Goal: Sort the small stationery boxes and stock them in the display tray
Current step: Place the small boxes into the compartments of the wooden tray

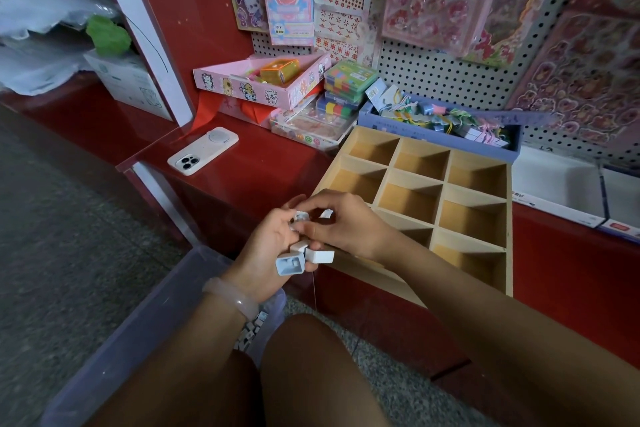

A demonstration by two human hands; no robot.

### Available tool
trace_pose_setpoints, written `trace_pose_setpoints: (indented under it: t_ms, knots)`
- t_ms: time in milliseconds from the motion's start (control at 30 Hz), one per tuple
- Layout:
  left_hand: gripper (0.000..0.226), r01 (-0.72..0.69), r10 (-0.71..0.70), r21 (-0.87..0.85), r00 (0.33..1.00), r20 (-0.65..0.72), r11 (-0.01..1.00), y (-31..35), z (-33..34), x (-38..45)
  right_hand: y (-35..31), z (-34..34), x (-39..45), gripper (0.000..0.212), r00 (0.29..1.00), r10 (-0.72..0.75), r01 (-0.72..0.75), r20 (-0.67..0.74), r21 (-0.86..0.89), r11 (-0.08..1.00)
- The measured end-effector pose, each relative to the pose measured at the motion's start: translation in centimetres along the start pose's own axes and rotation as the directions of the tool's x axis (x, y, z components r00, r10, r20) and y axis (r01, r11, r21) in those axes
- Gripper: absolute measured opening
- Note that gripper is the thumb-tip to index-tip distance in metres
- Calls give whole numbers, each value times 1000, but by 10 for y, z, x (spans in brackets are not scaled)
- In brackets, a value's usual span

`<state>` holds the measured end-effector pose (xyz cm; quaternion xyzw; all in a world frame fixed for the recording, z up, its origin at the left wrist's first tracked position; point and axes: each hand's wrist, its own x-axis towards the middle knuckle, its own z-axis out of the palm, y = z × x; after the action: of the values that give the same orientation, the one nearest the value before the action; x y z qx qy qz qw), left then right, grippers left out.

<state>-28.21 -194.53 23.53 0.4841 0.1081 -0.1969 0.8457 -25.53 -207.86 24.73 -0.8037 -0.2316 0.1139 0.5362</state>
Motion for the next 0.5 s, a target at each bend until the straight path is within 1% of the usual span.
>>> trace_pose_setpoints:
  t_ms: [133, 200, 233, 300, 400, 500]
  knots:
    - [38, -2, 2, 54, 1000, -10, 999, -1, 1, 1, 4, 1, 2, 34, 993, -100, 88, -59, -174, 981]
    - [36, -28, 34, 130, 999, -39, 991, -4, 0, 2, 9, 0, 4, 41, 989, -123, 99, -79, -258, 961]
    - [33, -49, 65, 192, 995, -77, 980, -5, -2, 3, 10, 1, 5, 43, 988, -136, 111, -67, -293, 950]
    - [27, -77, 126, 288, 980, -156, 955, -6, -3, 5, 16, 3, 7, 43, 986, -151, 121, -68, -322, 939]
    - [28, -92, 149, 288, 972, -183, 953, -5, -2, 7, 23, 5, 7, 34, 977, -136, 75, -166, -326, 942]
    - [26, -75, 128, 263, 973, -191, 962, -4, -1, 9, 29, 6, 8, 26, 976, -126, 53, -177, -369, 928]
